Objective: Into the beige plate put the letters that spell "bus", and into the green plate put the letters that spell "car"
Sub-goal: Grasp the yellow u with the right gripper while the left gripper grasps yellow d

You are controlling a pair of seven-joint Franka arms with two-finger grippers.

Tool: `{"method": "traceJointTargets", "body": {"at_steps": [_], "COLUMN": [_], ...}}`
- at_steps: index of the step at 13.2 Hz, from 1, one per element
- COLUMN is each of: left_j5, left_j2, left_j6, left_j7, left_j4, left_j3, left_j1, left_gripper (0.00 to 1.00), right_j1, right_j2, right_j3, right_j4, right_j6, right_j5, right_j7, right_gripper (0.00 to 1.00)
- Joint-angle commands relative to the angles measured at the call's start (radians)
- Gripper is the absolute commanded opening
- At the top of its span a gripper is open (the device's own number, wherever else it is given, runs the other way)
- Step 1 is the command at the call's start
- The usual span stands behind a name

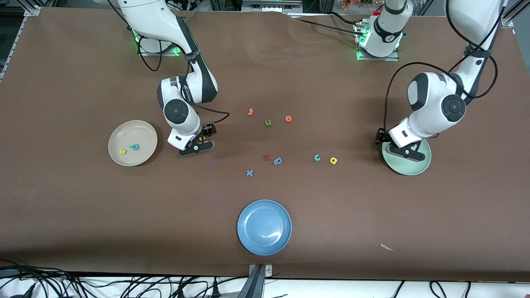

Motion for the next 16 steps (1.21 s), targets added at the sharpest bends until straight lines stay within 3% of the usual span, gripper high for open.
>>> {"method": "traceJointTargets", "body": {"at_steps": [1,4,8,10,16], "left_j5": [-0.124,-0.126,-0.119,-0.115,-0.061], "left_j2": [0.084,0.179,0.243,0.254,0.276], "left_j6": [0.001,0.003,0.114,0.119,0.139], "left_j7": [-0.066,-0.193,-0.207,-0.2,-0.201], "left_j4": [0.107,0.224,0.224,0.224,0.224], "left_j3": [-0.002,0.0,0.007,0.021,0.023], "left_j1": [-0.112,-0.214,-0.263,-0.265,-0.269], "left_gripper": [0.52,0.53,0.55,0.59,0.58], "right_j1": [0.001,0.001,0.001,0.001,0.001], "right_j2": [-0.011,-0.011,-0.011,-0.011,-0.019], "right_j3": [0.007,0.007,0.007,0.007,0.006], "right_j4": [-0.031,-0.034,-0.032,-0.032,-0.029], "right_j6": [0.04,0.04,0.042,0.042,0.031], "right_j5": [-0.002,-0.001,-0.001,-0.001,-0.001], "right_j7": [-0.012,-0.012,-0.011,-0.011,-0.002], "right_gripper": [0.83,0.67,0.5,0.44,0.21]}}
